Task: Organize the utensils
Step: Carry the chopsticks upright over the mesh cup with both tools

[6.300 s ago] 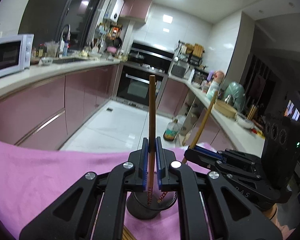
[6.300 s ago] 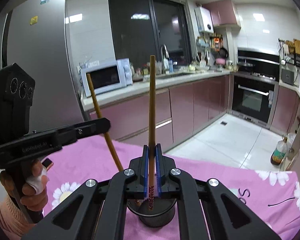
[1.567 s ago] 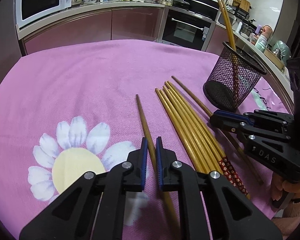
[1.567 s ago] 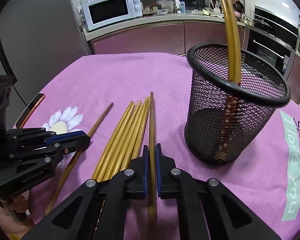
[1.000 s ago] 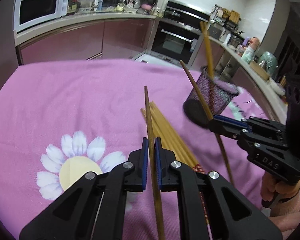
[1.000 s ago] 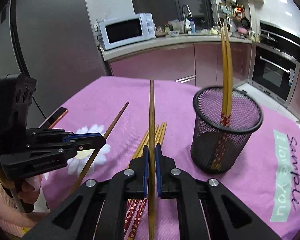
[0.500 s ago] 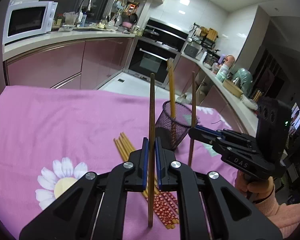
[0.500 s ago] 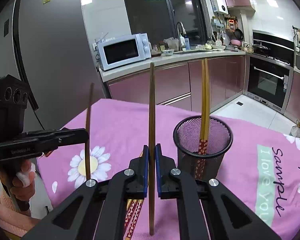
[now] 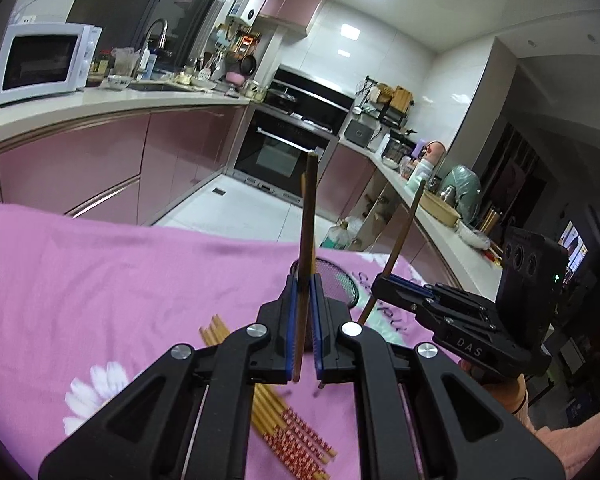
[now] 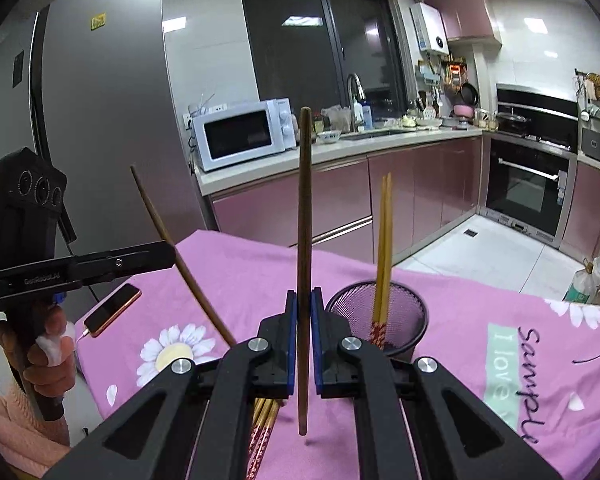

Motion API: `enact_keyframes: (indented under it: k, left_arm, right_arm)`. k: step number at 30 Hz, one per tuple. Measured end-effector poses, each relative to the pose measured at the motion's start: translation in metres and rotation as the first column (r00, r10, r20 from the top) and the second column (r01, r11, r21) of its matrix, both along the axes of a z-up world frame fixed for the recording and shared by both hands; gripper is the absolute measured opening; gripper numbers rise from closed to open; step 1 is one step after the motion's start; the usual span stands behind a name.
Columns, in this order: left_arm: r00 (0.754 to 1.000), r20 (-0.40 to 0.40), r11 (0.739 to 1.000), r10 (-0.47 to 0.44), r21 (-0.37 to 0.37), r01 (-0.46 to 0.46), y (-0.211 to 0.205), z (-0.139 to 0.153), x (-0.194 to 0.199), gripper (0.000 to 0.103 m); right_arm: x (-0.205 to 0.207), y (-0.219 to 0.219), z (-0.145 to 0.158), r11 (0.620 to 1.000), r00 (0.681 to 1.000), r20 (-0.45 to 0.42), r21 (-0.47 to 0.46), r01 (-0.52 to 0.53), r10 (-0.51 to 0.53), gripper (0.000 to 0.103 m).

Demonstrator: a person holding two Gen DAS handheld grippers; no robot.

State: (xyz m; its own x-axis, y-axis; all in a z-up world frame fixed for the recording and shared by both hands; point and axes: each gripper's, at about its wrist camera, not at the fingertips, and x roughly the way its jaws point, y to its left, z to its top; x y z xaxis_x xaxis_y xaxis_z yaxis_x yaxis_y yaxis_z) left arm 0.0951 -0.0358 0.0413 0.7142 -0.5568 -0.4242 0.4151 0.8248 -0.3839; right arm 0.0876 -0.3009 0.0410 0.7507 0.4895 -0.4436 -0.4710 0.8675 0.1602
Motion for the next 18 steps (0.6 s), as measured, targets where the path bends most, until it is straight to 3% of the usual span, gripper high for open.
enact_keyframes:
  k: [18]
  left_arm:
    - [0.992,0.12,0.999,-0.038,-0.009,0.039,-0.041,0.064,0.031,0.007]
  right_arm:
    - [0.003,-0.024,0.044,0.999,0.989,0.14,0.007,0.052,-0.052,0.005]
